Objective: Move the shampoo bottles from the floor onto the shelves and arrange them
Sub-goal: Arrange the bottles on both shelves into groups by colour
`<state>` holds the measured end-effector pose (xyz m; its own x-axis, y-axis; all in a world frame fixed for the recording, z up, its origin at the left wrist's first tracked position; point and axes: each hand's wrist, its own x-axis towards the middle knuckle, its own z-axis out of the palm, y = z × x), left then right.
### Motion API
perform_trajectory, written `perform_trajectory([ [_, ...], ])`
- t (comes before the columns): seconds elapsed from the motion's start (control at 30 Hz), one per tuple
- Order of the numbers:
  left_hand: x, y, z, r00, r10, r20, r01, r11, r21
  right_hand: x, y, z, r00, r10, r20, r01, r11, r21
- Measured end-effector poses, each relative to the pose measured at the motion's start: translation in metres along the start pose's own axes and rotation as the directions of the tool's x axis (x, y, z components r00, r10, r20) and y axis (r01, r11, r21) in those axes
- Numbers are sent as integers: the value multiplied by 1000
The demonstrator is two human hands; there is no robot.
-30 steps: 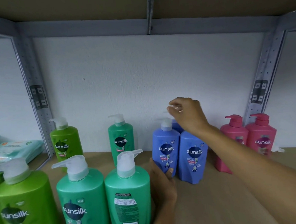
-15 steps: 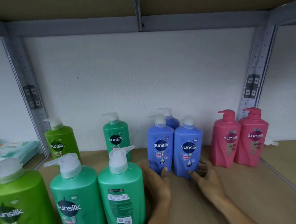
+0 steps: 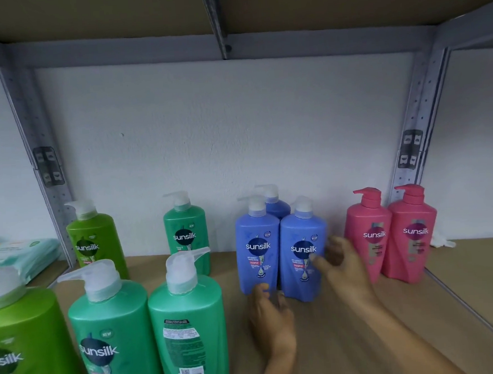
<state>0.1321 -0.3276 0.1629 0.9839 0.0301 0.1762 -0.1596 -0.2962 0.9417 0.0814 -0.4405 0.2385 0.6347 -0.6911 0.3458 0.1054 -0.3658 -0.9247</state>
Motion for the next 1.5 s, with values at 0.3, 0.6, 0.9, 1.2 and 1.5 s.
perform_trajectory([
  [0.3, -14, 13, 26, 1000, -6, 21, 5, 1000, 28, 80, -105, -19, 845, -285, 453, 498, 728, -471],
  [0.6, -9, 14, 42, 996, 89, 16, -90, 977, 195, 96, -116, -18, 810, -127, 572, 479, 706, -522],
  [0.9, -8, 12, 44, 991, 137, 2, -133, 956, 261, 85, -106, -13, 865, -205, 458, 430, 774, -465],
  [1.2, -10, 10, 42, 993, 119, -17, -111, 967, 229, 81, -103, -2, 899, -250, 360, 414, 754, -510],
  [1.5, -10, 12, 39, 995, 100, 0, -97, 968, 230, 77, -104, 7, 916, -287, 281, 400, 705, -586],
])
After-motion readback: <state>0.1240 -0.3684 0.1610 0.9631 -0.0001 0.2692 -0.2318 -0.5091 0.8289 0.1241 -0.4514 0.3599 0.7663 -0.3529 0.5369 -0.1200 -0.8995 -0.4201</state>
